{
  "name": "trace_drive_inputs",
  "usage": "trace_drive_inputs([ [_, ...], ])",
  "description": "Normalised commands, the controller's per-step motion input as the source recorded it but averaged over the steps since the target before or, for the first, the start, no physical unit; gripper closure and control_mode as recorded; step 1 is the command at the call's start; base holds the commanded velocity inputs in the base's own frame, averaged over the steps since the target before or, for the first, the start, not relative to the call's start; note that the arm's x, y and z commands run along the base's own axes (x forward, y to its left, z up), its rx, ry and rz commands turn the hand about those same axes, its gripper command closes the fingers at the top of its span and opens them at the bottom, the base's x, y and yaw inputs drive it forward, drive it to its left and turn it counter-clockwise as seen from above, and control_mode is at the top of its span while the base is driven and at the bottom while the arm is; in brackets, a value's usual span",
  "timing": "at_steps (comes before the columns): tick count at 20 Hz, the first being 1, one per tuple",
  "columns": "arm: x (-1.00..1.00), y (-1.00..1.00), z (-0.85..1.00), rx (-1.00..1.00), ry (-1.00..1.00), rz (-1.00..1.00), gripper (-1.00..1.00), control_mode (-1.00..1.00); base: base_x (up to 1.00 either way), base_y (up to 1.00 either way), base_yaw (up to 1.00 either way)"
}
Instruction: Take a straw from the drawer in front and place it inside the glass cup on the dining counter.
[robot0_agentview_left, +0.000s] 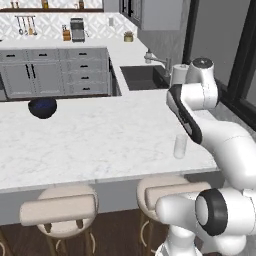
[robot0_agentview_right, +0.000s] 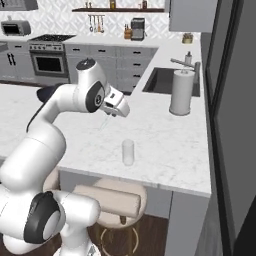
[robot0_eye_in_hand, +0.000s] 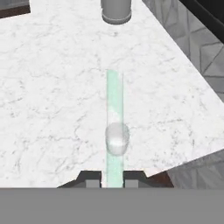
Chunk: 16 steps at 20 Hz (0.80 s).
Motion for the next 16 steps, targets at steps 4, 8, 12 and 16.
trace_drive_inputs([
  [4, 0.00, 0.00, 0.00, 0.00, 0.00, 0.00, 1.00, 1.00, 0.89, -0.23, 0.06],
  [8, 0.09, -0.02, 0.21, -0.04, -0.11, 0.00, 1.00, -1.00, 0.15, -0.03, 0.00],
  [12, -0.27, 0.00, 0.43, -0.24, -0.47, 0.00, 1.00, -1.00, 0.00, 0.00, 0.00],
  [16, -0.18, 0.00, 0.11, -0.41, -0.50, -0.11, 1.00, -1.00, 0.00, 0.00, 0.00],
])
